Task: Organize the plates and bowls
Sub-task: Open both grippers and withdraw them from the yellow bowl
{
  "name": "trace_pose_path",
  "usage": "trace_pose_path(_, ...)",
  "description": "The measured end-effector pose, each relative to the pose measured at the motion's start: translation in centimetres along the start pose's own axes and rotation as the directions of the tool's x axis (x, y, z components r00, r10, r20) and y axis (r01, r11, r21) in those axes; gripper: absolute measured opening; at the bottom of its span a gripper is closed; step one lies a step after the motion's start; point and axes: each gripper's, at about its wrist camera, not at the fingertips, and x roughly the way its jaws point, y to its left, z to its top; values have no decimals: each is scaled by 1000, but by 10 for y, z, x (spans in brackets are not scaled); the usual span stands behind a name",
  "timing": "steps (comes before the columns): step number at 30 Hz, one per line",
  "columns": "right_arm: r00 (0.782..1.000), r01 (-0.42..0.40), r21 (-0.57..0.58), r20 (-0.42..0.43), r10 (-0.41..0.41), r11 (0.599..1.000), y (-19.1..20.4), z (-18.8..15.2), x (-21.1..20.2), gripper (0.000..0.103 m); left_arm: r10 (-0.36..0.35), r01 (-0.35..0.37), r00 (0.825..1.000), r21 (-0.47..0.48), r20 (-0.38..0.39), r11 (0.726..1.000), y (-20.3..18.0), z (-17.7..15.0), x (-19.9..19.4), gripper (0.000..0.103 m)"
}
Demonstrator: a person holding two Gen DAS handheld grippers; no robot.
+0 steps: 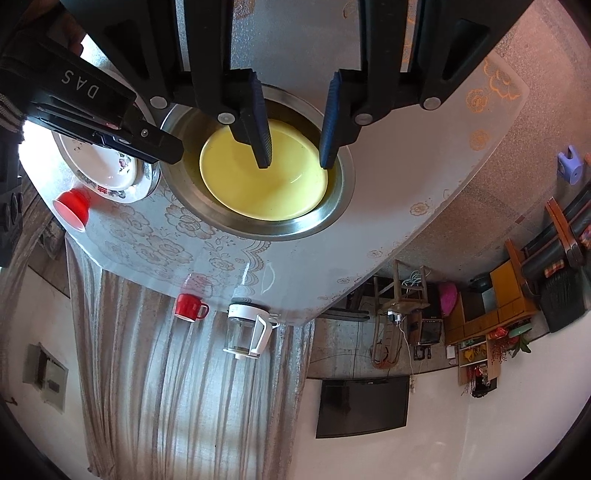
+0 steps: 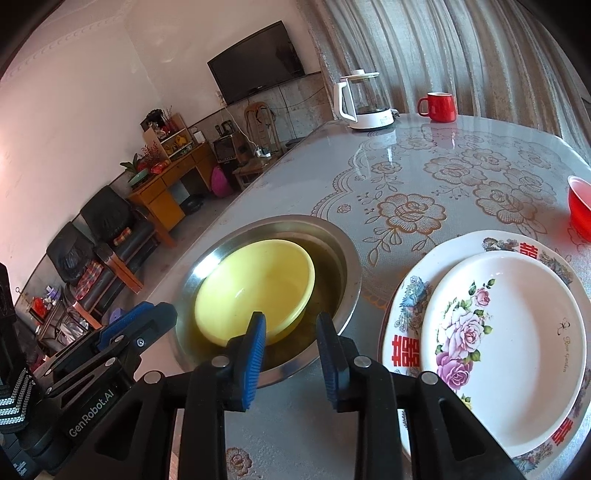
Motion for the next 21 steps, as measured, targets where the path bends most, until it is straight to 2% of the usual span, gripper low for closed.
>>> trace_pose_path(21, 997, 0, 88, 72, -7, 996, -32, -1, -30, 28, -5, 2, 1000, 126, 28, 992, -39, -4, -11, 32)
